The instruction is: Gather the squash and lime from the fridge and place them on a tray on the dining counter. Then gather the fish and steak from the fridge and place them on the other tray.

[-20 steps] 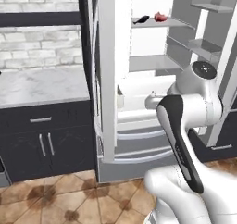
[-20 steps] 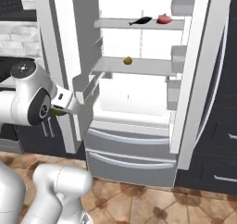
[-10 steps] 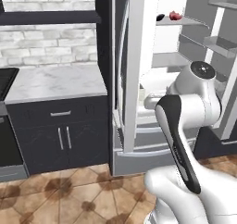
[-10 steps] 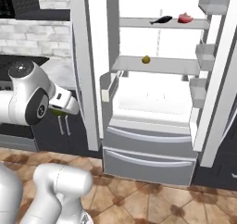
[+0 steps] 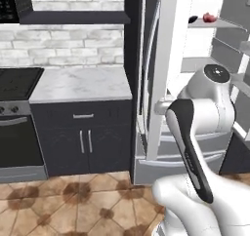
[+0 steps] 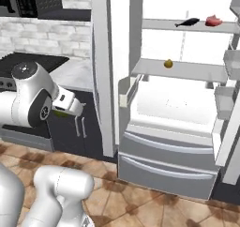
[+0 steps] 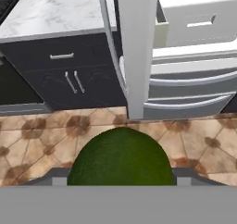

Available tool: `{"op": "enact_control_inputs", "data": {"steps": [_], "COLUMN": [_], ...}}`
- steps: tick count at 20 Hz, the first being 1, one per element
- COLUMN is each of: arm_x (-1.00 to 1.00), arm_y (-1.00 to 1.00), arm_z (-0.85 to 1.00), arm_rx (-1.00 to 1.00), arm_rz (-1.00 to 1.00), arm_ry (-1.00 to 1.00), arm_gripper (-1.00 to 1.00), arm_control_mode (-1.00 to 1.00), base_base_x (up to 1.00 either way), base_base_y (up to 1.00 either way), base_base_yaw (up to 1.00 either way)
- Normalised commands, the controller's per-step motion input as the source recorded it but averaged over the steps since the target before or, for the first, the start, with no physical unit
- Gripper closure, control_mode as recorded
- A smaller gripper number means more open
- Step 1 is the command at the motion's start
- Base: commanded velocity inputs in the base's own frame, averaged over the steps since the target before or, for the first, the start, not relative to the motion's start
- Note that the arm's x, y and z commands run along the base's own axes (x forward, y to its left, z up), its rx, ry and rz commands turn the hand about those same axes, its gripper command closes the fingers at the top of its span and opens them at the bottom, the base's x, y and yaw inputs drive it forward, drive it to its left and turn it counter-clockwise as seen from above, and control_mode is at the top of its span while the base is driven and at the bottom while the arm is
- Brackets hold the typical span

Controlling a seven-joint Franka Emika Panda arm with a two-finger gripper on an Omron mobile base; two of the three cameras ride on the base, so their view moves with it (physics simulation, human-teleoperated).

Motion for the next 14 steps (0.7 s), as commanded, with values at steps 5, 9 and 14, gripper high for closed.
{"op": "enact_control_inputs", "data": {"steps": [5,9,14], "arm_x": [0.0,0.0,0.0], "arm_y": [0.0,0.0,0.0], "arm_z": [0.0,0.0,0.0], "arm_rx": [0.0,0.0,0.0], "arm_rz": [0.0,0.0,0.0], "arm_ry": [0.0,0.0,0.0], "arm_gripper": [1.0,1.0,1.0], "arm_control_mode": [1.0,1.0,1.0], "base_base_x": [0.0,0.0,0.0], "base_base_y": [0.85,0.65,0.31], "base_base_yaw": [0.4,0.45,0.46]}}
